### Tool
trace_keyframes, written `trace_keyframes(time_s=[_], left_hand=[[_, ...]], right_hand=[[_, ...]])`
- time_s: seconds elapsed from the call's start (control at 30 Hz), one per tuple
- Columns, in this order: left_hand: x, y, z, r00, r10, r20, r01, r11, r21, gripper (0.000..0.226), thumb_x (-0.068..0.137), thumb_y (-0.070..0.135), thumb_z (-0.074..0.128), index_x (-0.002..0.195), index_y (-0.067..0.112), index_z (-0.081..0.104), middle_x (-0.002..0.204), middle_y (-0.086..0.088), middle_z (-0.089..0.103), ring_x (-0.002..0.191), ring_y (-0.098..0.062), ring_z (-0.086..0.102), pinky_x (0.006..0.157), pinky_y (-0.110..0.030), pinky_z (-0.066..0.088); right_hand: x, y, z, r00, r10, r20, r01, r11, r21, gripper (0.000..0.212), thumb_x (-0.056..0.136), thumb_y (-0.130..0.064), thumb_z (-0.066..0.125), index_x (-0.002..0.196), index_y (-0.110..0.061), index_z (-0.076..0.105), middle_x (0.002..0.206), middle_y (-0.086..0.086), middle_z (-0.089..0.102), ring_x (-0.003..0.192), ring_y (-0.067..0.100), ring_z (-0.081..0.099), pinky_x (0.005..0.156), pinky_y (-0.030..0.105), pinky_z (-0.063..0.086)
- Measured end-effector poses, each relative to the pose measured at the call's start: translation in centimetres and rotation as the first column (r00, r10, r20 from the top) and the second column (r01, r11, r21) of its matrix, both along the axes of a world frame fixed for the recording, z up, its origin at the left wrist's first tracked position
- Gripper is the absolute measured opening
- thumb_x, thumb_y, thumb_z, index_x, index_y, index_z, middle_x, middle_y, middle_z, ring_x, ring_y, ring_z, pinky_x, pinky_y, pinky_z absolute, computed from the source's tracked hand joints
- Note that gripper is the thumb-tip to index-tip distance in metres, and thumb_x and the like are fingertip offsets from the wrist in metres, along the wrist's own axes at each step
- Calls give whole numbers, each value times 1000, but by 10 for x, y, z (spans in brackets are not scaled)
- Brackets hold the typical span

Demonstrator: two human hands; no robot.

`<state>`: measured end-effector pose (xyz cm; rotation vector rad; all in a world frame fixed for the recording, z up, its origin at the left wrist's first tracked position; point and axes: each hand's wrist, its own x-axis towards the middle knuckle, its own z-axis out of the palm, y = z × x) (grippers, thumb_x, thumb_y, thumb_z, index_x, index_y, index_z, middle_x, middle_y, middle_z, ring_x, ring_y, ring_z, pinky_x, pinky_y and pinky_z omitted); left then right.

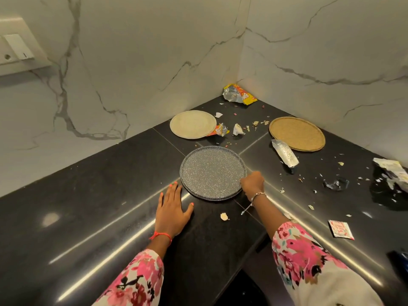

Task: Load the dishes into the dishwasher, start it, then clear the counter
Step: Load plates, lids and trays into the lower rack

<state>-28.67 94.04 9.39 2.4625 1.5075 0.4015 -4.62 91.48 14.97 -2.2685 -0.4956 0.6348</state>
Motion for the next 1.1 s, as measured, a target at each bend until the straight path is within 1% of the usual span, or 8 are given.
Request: trace_keyframes(time_s=[0.07, 0.17, 0.33, 0.53, 0.7, 0.9, 1.0, 1.1], left_hand=[[0, 1, -1, 1000, 4, -17, -4, 1000, 2, 87, 76, 64, 10, 148, 16, 22, 156, -1, 16, 144, -14, 8, 116, -35, -2], [1, 1, -1, 1000, 1, -14, -1, 1000, -3, 87, 76, 64, 9, 148, 16, 21, 156, 0, 14, 144, -14, 7, 116, -35, -2], [1, 0, -1, 999, -8, -36, 8, 1000, -17, 89, 75, 64, 6, 149, 16, 16, 157, 0, 10, 144, -13, 3, 116, -35, -4], [2, 0, 4, 1000, -10, -9, 10, 1000, -27, 92, 73, 65, 5, 148, 14, 18, 157, 0, 11, 144, -13, 3, 115, -34, -5], [-2, 0, 8, 999, -53, -11, 52, 997, -58, 89, 78, 65, 13, 148, 10, 18, 157, -4, 10, 145, -17, 3, 115, -36, -4], [-12, -43, 14, 989, -147, 11, 148, 980, -132, 75, 93, 50, 43, 148, 7, 16, 157, -7, 7, 145, -18, 0, 116, -36, -3], [-20, -91, 17, 973, -230, 31, 232, 966, -111, 77, 92, 52, 43, 148, 7, 15, 157, -6, 8, 145, -16, 0, 117, -35, -4], [-28, -151, 18, 959, -283, 18, 283, 955, -91, 94, 77, 69, 22, 148, 9, 16, 157, -5, 9, 145, -15, 0, 115, -33, -6]], right_hand=[[6, 1, -1, 961, -161, -225, 195, 971, 135, 11, 77, -3, 55, 88, 1, 55, 105, 17, 58, 84, 32, 60, 64, 43, 57], [6, -4, 3, 829, -265, -493, 416, 881, 227, 3, 73, -5, 48, 76, -5, 50, 93, 13, 57, 75, 25, 54, 66, 39, 53], [-8, -13, 7, 704, -168, -690, 431, 874, 227, 44, 72, -5, 74, 109, 1, 50, 107, 12, 57, 99, 32, 60, 86, 42, 51], [-16, -24, 15, 642, -155, -751, 488, 838, 245, 31, 66, 10, 74, 81, 0, 50, 111, 22, 62, 96, 37, 64, 83, 50, 53], [-15, -66, 20, 641, -134, -755, 528, 792, 308, 47, 65, 7, 76, 107, 4, 55, 106, 21, 64, 93, 36, 65, 82, 52, 53], [-23, -148, 23, 627, -102, -773, 571, 734, 367, 53, 65, 8, 74, 114, 5, 55, 108, 20, 65, 93, 34, 66, 82, 50, 54], [-31, -204, 23, 622, -51, -781, 553, 735, 392, 53, 66, 5, 74, 116, 5, 57, 113, 21, 64, 96, 33, 65, 76, 45, 55], [-45, -277, 24, 629, -20, -777, 547, 722, 424, 42, 71, 7, 70, 111, 5, 58, 110, 21, 64, 94, 34, 64, 76, 45, 54]])
